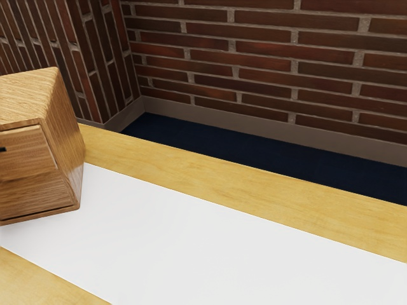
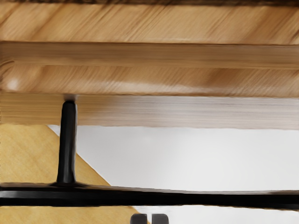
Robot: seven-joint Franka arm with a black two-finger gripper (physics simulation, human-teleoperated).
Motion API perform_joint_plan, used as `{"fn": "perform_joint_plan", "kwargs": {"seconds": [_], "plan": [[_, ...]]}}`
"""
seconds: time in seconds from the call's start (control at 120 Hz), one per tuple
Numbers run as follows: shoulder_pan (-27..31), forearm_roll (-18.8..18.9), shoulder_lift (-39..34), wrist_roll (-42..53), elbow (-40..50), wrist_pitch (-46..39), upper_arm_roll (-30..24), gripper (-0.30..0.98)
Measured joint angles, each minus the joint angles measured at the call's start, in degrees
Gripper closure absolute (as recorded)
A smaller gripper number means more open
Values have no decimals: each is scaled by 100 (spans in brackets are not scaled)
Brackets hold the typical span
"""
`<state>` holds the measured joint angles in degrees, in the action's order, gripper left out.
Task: Push the drawer handle with one arm to close the drawer
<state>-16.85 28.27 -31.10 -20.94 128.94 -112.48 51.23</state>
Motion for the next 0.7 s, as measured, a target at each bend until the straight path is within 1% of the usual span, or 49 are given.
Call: {"fn": "perform_joint_plan", "kwargs": {"seconds": [0.183, 0.267, 0.333, 0.6, 0.7], "plan": [[-28, 9, 16, -18, -71, -2, 11, 79], [-305, 16, 54, -24, -159, -2, 310, 79], [-413, 21, 73, -28, -210, -2, 416, 79], [-530, 100, 92, -41, -278, -6, 462, 79], [-656, 111, 127, -45, -323, -8, 569, 79]]}}
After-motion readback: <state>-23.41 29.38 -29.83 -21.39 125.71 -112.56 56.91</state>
